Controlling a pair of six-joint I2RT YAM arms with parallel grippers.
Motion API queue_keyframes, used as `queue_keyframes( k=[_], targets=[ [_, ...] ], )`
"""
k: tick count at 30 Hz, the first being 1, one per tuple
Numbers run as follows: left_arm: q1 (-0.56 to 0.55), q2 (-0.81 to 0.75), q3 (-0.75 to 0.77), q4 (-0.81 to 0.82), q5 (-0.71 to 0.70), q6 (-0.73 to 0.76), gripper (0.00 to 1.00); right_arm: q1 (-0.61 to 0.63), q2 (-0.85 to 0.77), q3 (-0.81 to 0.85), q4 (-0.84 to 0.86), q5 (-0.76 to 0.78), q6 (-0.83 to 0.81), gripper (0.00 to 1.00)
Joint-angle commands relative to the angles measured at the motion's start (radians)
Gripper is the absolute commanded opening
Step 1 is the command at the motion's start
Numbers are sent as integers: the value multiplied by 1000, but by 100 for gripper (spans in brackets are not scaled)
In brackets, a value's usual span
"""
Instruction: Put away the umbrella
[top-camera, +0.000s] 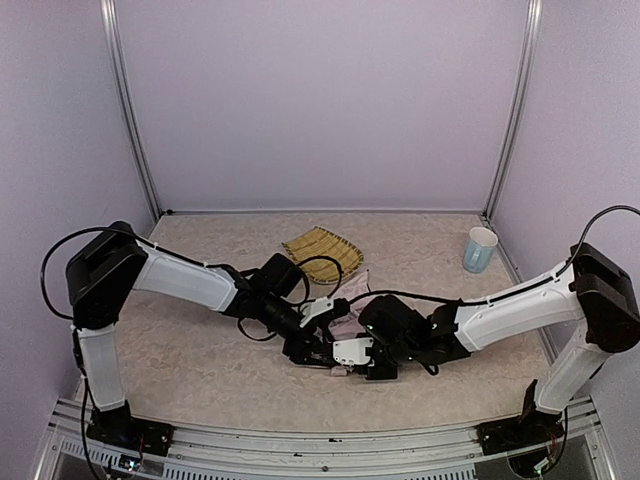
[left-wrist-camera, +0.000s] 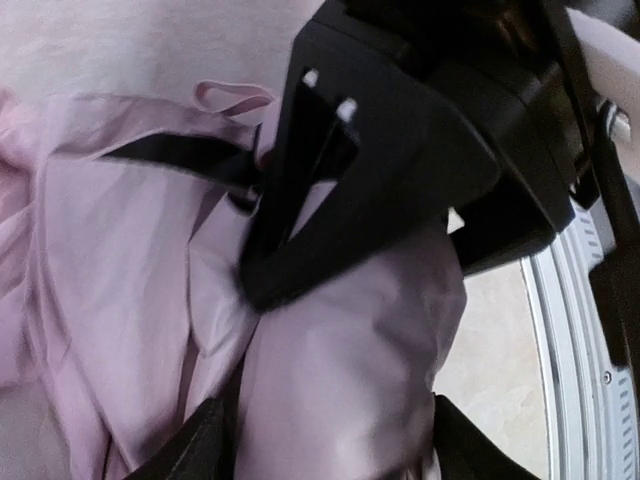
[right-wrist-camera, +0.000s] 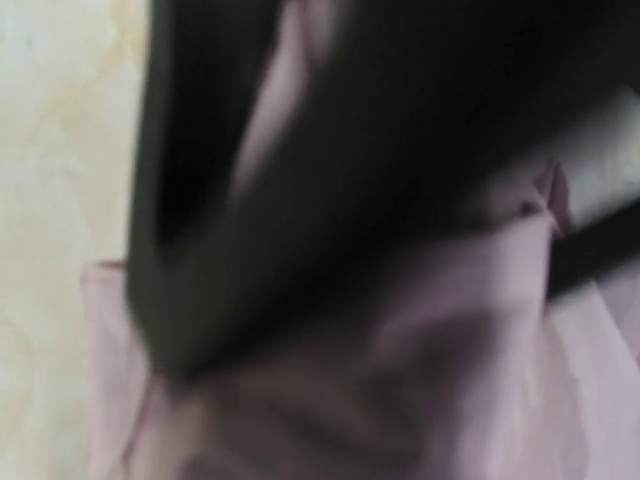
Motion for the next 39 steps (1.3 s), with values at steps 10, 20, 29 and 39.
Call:
queue_keyframes(
  k=[10, 20, 29, 39],
  targets=[
    [-9, -641, -781, 936, -389, -3, 67, -17, 30, 55, -263, -385, 317, 10],
    [-208, -568, -677, 642, -597, 296, 69, -178, 118, 107, -379, -736, 416, 10],
    [-210, -400, -520, 573, -648, 489, 71, -254, 259, 158, -445, -862, 369, 10],
    [-149, -177, -373, 401, -447, 449, 62, -303, 305, 225, -448, -854, 327, 23]
  ],
)
